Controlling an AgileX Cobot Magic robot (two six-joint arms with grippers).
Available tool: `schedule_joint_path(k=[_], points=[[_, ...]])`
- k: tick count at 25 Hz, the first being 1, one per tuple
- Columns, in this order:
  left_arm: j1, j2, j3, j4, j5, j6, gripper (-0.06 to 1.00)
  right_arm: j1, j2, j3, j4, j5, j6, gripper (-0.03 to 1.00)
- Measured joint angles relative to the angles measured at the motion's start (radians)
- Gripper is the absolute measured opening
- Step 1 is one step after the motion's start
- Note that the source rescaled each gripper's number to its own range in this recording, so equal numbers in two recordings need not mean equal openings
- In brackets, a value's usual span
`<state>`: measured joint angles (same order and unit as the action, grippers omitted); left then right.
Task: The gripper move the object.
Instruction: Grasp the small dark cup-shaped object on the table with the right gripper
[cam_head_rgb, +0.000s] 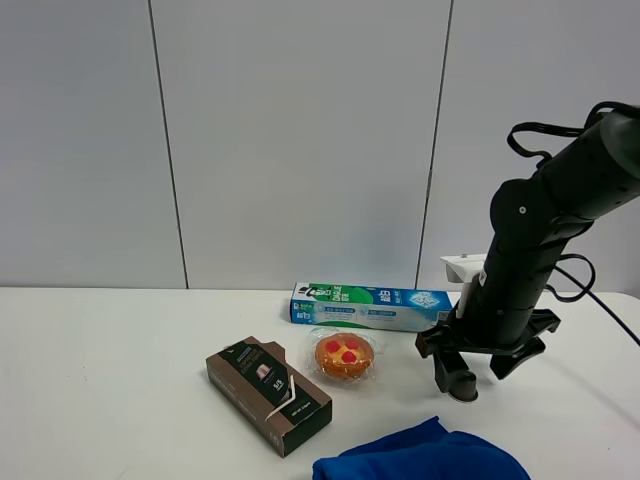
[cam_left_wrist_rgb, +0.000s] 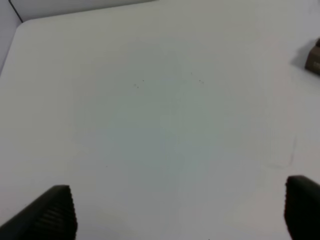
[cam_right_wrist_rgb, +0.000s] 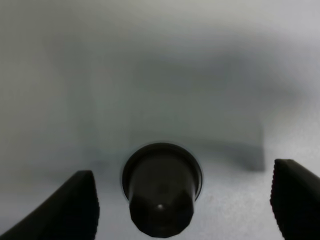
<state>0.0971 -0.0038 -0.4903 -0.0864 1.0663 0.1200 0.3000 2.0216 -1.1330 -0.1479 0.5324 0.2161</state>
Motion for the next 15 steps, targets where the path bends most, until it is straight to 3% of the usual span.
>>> schedule_joint_path(k=[11, 15], points=[[0.0, 0.0, 0.0, 0.0, 0.0, 0.0, 1.0, 0.0, 0.036, -0.004, -0.005, -0.004, 0.001, 0.54], [0.0, 0.0, 0.0, 0.0, 0.0, 0.0, 1.0, 0.0, 0.04, -0.014, -0.005, -0.006, 0.001, 0.38]])
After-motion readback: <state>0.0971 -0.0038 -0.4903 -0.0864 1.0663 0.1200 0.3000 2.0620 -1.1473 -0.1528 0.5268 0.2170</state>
